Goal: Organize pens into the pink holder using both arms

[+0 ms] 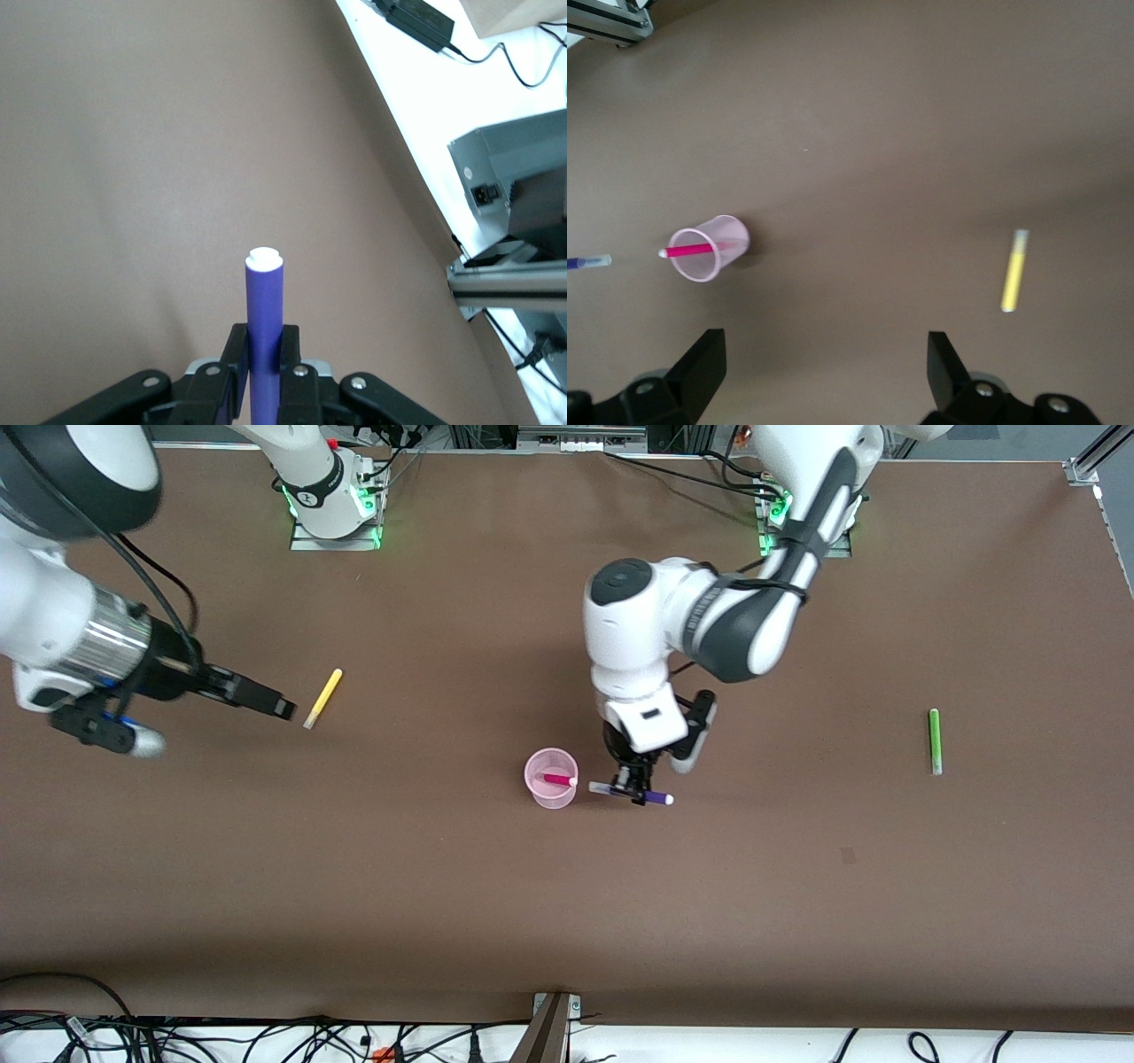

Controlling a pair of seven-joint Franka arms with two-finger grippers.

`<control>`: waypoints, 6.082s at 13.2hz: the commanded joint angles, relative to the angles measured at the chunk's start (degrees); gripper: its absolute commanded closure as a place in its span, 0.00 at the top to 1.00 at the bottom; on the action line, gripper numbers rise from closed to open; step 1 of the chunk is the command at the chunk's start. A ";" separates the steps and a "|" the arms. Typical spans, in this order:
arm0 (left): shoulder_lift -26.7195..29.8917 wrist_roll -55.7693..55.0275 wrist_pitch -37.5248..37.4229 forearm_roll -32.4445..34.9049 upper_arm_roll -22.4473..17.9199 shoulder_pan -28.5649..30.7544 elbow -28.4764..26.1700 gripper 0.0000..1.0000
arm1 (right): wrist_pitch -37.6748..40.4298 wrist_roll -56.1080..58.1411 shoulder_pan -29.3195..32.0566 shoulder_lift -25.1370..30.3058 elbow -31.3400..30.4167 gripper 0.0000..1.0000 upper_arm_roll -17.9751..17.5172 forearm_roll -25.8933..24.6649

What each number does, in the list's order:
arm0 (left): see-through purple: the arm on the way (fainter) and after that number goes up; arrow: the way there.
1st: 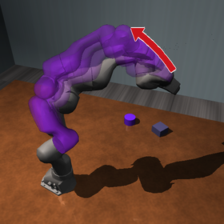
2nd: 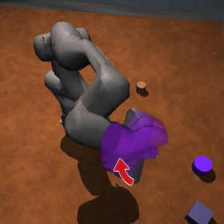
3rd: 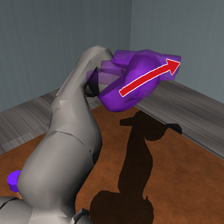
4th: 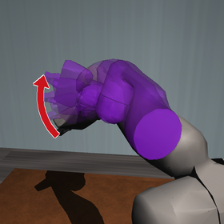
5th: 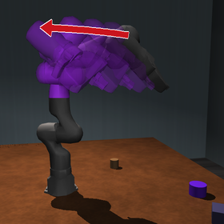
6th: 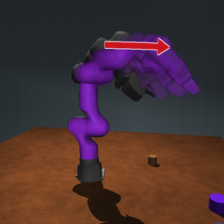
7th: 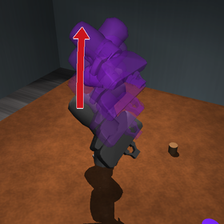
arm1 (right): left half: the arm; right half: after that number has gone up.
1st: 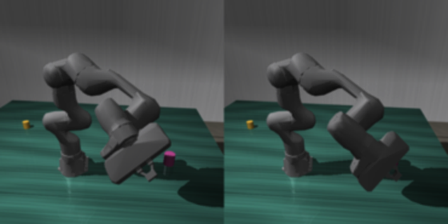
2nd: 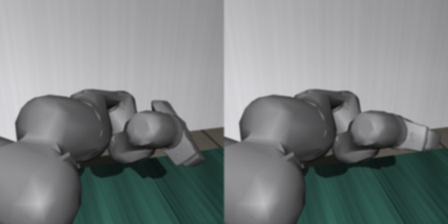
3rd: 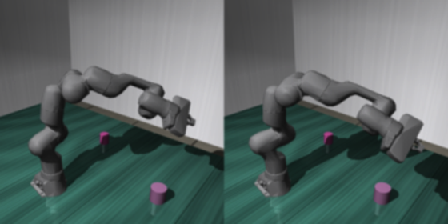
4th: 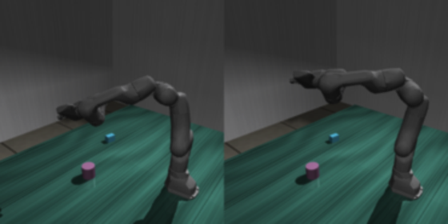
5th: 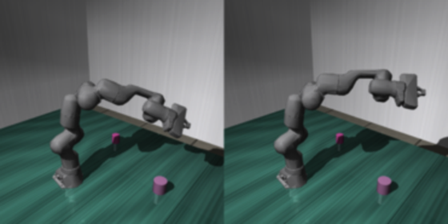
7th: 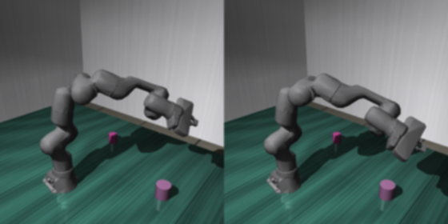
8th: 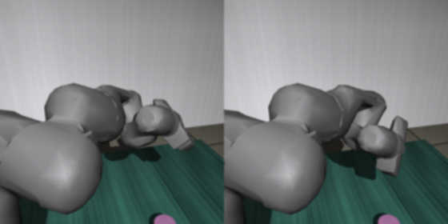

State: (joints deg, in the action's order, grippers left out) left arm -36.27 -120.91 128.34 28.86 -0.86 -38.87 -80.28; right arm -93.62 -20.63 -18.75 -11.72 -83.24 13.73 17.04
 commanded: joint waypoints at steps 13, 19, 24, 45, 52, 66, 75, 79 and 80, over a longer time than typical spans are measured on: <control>-11.54 -4.51 -0.28 18.51 -1.42 -9.20 8.30 0.00 | 1.42 11.67 10.58 8.91 -5.98 1.00 -9.86 -15.98; -13.74 -4.43 -0.28 19.48 -1.42 -9.99 10.41 0.00 | 1.07 10.61 7.60 7.85 -5.70 1.00 -10.22 -16.15; -13.91 -4.43 -0.28 19.39 -1.42 -10.00 10.41 0.00 | 1.43 10.35 7.85 7.76 -5.97 1.00 -9.86 -15.89; 7.96 42.89 -14.59 -18.37 -0.54 12.48 9.97 1.00 | 1.95 10.61 7.41 7.67 -5.97 1.00 -10.04 -15.89; 15.62 86.39 -32.42 -33.95 -0.63 28.57 7.77 1.00 | 1.95 10.53 7.41 7.67 -5.97 1.00 -10.04 -16.07; 27.75 117.62 -26.19 -32.82 -0.63 35.36 -15.88 1.00 | 1.86 10.61 7.50 7.59 -5.79 1.00 -9.95 -15.89; 27.66 120.30 -36.49 -32.90 -1.33 36.23 -11.22 1.00 | 1.86 10.61 7.41 7.59 -5.79 1.00 -9.95 -15.98; 27.49 119.50 -36.49 -32.81 -1.33 36.23 -10.16 1.00 | 1.86 10.61 7.41 7.59 -5.79 1.00 -9.95 -15.98; 27.14 119.24 -36.58 -32.81 -1.33 36.23 -9.55 1.00 | 1.86 10.61 7.41 7.59 -5.79 1.00 -10.04 -15.98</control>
State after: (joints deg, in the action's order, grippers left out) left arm -8.89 -1.20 93.31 -4.05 -2.34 -2.95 -91.73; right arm -92.69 -10.26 -11.33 -3.89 -90.05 3.81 1.54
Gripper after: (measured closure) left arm 0.000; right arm 0.000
